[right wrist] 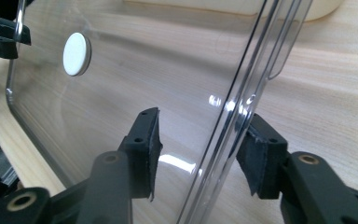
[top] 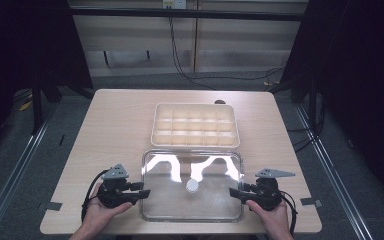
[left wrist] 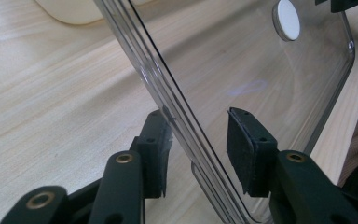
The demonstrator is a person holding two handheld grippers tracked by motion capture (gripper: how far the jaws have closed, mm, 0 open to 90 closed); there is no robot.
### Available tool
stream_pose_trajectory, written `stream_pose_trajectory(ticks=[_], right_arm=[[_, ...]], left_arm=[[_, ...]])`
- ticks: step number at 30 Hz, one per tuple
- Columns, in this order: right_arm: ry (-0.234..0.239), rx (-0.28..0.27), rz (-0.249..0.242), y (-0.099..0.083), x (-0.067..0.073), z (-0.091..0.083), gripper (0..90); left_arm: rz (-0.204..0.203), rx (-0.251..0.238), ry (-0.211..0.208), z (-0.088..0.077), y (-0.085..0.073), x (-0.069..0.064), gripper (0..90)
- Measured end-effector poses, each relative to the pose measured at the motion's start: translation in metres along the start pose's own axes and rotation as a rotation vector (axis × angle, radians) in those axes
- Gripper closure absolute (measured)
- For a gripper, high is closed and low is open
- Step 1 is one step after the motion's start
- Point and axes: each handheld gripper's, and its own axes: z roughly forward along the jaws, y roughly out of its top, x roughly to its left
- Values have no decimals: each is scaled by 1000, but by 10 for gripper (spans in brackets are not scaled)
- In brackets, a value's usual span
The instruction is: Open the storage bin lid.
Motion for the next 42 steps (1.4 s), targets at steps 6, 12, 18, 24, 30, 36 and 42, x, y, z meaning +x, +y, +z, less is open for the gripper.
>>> stream_pose_trajectory(ticks=[6,12,18,24,30,36,42], right_arm=[[-12,16,7,1,-3,5,483],[-21,28,1,1,-4,9,458],[-44,50,-5,0,-7,12,434],[-57,56,-9,0,-7,14,420],[-86,49,-28,2,-6,17,399],[-133,60,-43,2,-5,19,399],[-144,66,-31,2,-7,19,405]], left_arm=[[-6,20,-12,6,1,4,562],[-10,38,-10,9,1,6,546],[-12,54,2,12,2,8,546],[-13,69,5,14,2,9,543],[-17,76,8,15,3,11,538],[-24,87,20,18,2,11,530],[-33,103,14,22,3,10,494]])
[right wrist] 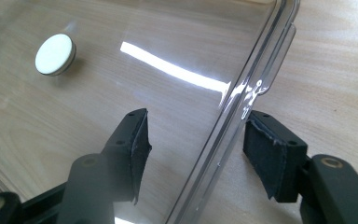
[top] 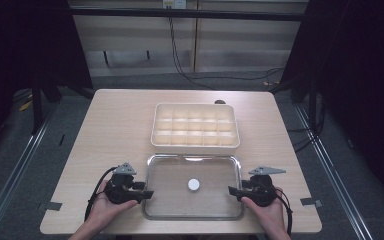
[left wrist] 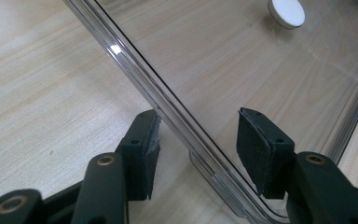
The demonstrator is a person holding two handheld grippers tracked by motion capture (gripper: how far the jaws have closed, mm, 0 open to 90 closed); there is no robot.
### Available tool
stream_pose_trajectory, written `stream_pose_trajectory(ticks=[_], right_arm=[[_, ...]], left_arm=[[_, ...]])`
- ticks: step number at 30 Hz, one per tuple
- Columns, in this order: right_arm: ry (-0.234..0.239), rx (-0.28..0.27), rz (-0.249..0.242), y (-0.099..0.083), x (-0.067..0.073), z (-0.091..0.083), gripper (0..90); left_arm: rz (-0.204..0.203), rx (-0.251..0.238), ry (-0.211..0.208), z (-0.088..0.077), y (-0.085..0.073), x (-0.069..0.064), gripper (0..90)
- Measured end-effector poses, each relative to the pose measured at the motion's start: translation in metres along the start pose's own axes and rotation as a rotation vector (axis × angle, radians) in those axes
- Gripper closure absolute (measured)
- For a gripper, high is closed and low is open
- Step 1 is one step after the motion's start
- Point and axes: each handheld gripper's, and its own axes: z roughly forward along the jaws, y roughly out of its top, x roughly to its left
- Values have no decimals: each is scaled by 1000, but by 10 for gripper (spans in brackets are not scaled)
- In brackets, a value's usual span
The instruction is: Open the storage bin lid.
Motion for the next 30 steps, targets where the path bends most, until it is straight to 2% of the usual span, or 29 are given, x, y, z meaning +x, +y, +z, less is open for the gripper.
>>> stream_pose_trajectory(ticks=[3,8,9,10,11,15,17,18,19,21,22,23,26,28,30], right_arm=[[2,2,0,0,0,1,397],[0,15,10,0,0,1,373],[-5,-1,7,0,0,0,373],[2,-22,6,0,-1,-2,373],[1,-37,12,0,-1,-4,369],[24,-84,12,1,-2,-9,353],[42,-107,5,1,-3,-12,345],[48,-120,3,2,-2,-14,340],[56,-137,-3,2,-2,-16,335],[68,-174,-18,2,-1,-22,324],[68,-174,-18,2,-1,-22,324],[85,-204,-30,2,-1,-27,316],[99,-241,-25,1,-1,-37,303],[80,-269,-26,-1,-1,-44,303],[70,-298,1,-2,-3,-50,293]], left_arm=[[3,18,-1,1,0,0,474],[4,20,-5,2,0,0,464],[-4,18,-14,2,0,0,456],[2,19,4,1,0,1,422],[15,13,42,1,0,0,451],[6,4,39,-1,0,1,383],[3,-33,45,-6,0,3,370],[3,-33,45,-6,0,3,353],[-6,-62,49,-11,0,3,338],[6,-99,57,-17,1,2,317],[6,-99,57,-17,1,2,312],[27,-133,69,-23,1,0,312],[37,-170,87,-31,-1,-2,302],[60,-199,104,-38,-2,-4,301],[74,-232,128,-47,-4,-6,320]])
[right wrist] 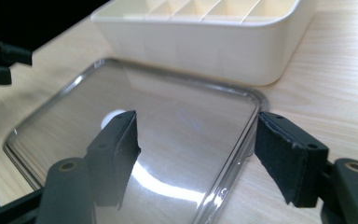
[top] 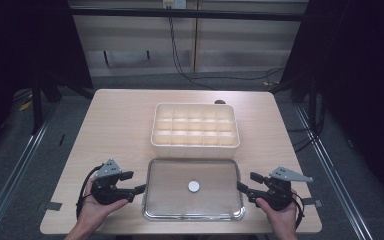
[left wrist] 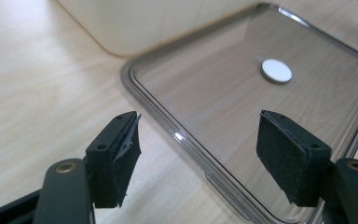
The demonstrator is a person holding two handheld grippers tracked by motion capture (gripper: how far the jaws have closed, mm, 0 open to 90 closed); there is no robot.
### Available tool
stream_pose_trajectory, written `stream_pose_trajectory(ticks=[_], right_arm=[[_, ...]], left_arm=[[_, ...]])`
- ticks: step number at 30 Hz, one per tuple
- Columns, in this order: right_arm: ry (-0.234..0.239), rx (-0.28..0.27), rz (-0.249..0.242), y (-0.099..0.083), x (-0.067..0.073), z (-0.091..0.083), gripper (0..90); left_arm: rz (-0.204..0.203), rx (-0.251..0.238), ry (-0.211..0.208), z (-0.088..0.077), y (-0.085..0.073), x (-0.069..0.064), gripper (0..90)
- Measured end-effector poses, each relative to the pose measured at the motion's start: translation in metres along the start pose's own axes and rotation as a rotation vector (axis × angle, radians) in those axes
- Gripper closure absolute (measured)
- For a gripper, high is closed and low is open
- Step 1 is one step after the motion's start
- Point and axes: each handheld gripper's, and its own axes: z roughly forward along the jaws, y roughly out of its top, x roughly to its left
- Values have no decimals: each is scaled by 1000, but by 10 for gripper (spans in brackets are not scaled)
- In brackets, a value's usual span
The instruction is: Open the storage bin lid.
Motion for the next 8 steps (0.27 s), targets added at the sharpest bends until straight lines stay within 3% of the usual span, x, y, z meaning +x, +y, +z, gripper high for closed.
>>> stream_pose_trajectory(ticks=[1,3,8], right_arm=[[-1,-18,6,1,-1,-3,291],[-17,-30,2,2,-1,-8,289],[-36,-53,-2,2,-6,-16,266]], left_arm=[[13,-28,3,-5,1,0,329],[-7,-57,14,-12,0,3,328],[-47,-46,28,-12,-4,15,317]])
